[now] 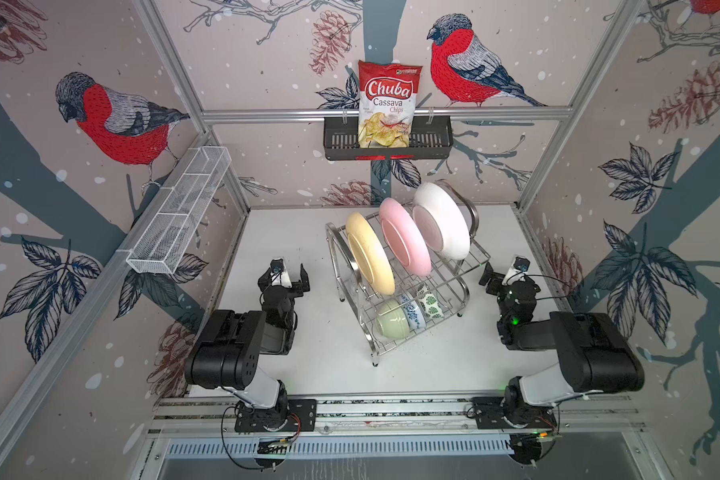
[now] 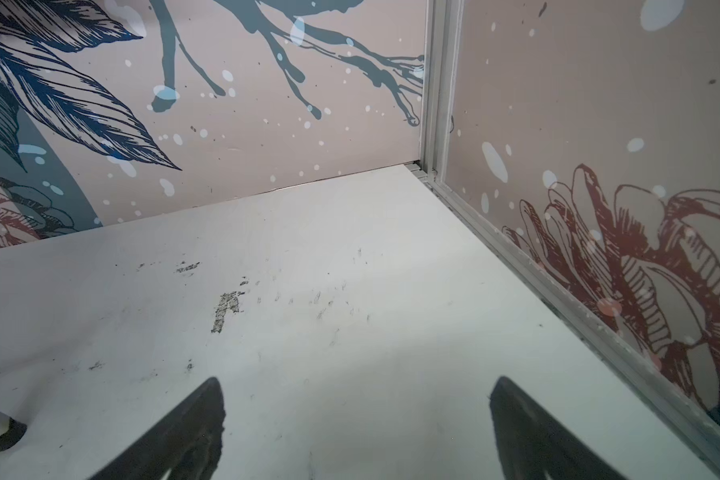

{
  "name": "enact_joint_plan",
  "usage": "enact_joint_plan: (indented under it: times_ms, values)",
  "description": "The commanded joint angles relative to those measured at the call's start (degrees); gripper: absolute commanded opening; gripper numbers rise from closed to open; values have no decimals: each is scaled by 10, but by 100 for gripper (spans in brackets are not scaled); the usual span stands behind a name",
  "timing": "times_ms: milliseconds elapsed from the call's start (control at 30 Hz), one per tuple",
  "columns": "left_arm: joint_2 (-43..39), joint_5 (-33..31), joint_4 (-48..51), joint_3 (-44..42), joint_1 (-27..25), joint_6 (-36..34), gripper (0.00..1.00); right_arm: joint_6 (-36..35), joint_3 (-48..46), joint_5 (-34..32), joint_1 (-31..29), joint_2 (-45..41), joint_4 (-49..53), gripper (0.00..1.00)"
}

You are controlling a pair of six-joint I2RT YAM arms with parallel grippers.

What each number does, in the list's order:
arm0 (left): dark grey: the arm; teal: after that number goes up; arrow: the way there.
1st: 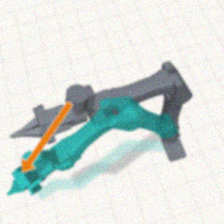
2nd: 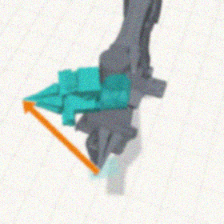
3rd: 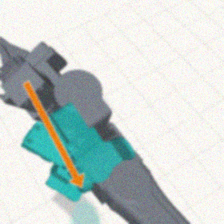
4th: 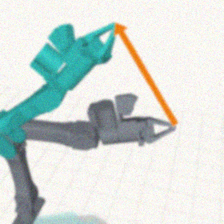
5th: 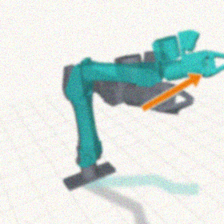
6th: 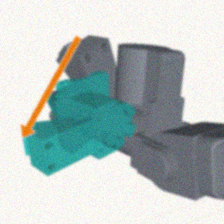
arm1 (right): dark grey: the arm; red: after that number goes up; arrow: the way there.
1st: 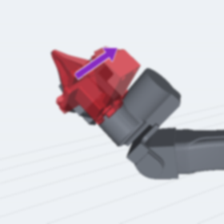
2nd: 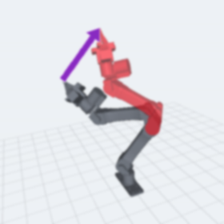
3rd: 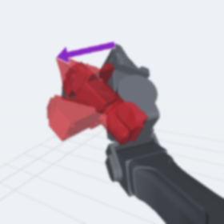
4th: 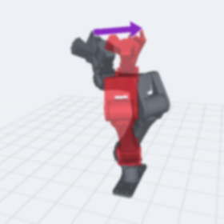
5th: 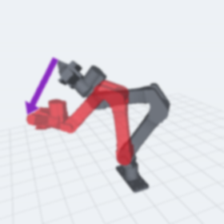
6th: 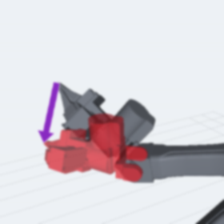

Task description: Unload the mixed dishes from the dish rack

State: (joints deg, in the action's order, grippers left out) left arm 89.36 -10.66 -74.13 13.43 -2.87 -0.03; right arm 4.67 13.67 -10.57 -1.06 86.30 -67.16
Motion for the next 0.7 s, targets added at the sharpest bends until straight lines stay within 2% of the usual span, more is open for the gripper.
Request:
enact_joint_plan:
  times_ms: [0, 667]
  values:
    - [-1, 1, -4, 2, 1, 0, 99, 1, -2, -2, -3, -4, -14, 100]
    - [-1, 0, -3, 2, 1, 0, 99, 2, 0, 1, 0, -3, -12, 100]
